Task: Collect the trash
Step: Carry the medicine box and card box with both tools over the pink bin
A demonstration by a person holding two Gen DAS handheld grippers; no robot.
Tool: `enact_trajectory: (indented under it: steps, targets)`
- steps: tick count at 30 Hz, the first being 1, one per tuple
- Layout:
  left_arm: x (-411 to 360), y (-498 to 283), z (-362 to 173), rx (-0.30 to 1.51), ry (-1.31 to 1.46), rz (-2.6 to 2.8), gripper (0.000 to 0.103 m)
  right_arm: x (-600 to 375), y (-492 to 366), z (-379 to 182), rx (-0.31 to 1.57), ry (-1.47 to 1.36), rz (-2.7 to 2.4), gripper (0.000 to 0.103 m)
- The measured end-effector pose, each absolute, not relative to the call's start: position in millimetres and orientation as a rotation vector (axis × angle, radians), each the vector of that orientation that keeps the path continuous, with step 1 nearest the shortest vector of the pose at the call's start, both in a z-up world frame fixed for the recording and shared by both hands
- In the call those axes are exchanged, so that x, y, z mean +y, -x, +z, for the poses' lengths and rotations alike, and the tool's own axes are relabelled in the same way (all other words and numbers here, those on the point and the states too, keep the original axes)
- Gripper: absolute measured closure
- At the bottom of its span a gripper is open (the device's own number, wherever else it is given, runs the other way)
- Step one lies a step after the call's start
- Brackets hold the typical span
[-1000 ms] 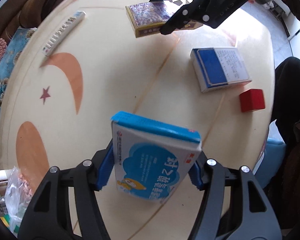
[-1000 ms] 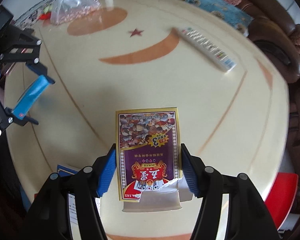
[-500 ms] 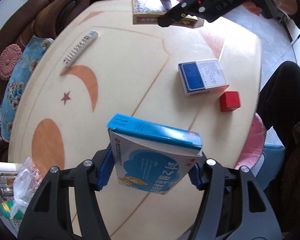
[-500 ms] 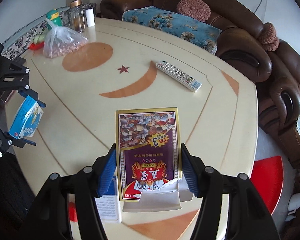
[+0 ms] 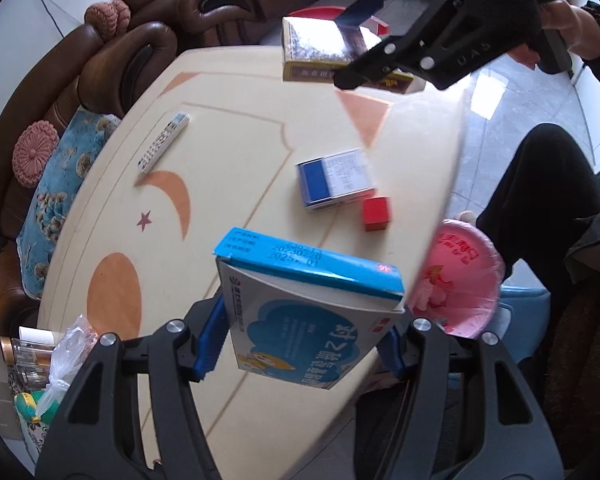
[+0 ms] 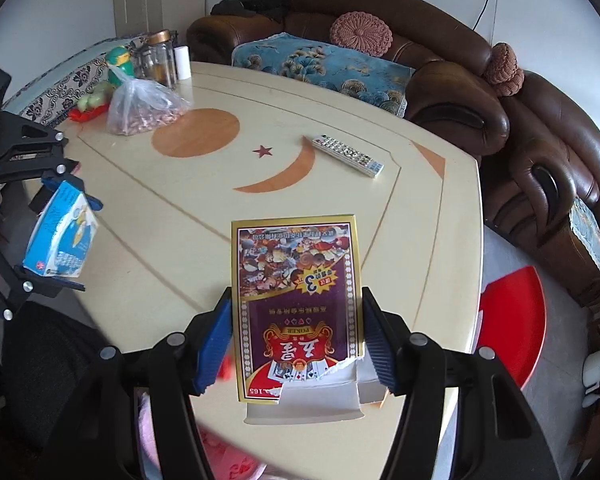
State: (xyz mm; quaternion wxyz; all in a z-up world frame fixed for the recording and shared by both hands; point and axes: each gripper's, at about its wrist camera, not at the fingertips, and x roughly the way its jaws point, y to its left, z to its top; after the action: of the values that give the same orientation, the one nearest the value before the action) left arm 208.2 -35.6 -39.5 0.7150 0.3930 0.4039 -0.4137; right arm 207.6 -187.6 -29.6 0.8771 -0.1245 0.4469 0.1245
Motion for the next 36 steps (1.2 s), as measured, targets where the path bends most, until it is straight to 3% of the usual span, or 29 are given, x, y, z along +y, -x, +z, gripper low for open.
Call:
enact_trajectory:
  steps: [20, 36]
  targets:
    - [-55, -82, -31, 0.815, -0.896, -1.009, 0.041, -181, -53, -21, 0.914, 0.238, 0.266, 0.044]
    - [-62, -24, -87, 0.873, -0.841, -1.093, 0.041, -172, -8, -78, 0.991, 0.175, 0.294, 0.044]
